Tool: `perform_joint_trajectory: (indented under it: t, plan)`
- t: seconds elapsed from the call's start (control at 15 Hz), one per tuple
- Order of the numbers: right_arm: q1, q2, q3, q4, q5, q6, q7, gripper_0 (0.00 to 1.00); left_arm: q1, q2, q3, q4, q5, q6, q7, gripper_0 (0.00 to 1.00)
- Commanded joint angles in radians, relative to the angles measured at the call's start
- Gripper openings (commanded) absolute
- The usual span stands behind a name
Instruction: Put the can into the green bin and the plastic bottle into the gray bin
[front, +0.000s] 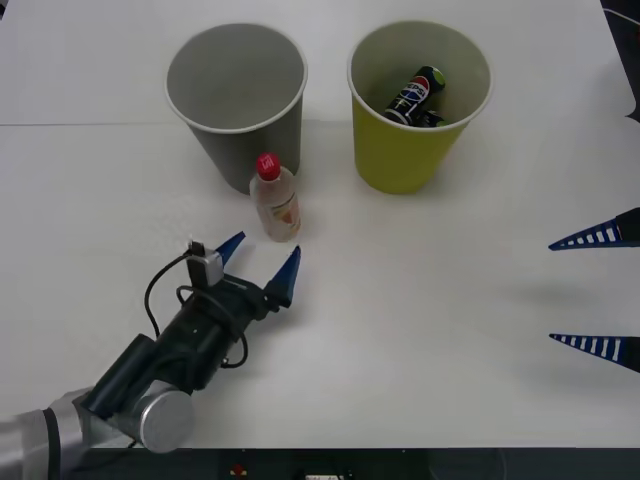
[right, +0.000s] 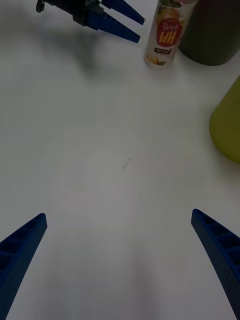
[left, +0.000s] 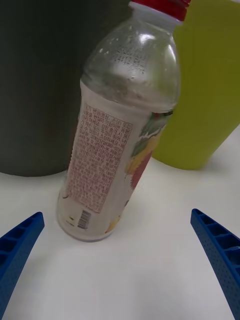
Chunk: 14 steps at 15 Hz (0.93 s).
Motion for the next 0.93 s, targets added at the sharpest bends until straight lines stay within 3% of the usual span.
perform_joint_trajectory:
  t: [0.07,0.47,0.93]
  plan:
    - [0.0,0.0,0.0,0.0,0.0,0.0,0.0,1.0,-0.045,-0.061,0.0,0.093,0.009,0.0,0.001,1.0]
    - [0.0,0.0,0.0,0.0,0.0,0.0,0.0,1.0,-0.117,-0.148,0.0,0.225,0.044,0.0,0.006,1.0]
    - [0.0,0.0,0.0,0.0,0.0,0.0,0.0,1.0,-0.168,-0.173,0.0,0.228,0.121,0.002,-0.019,1.0]
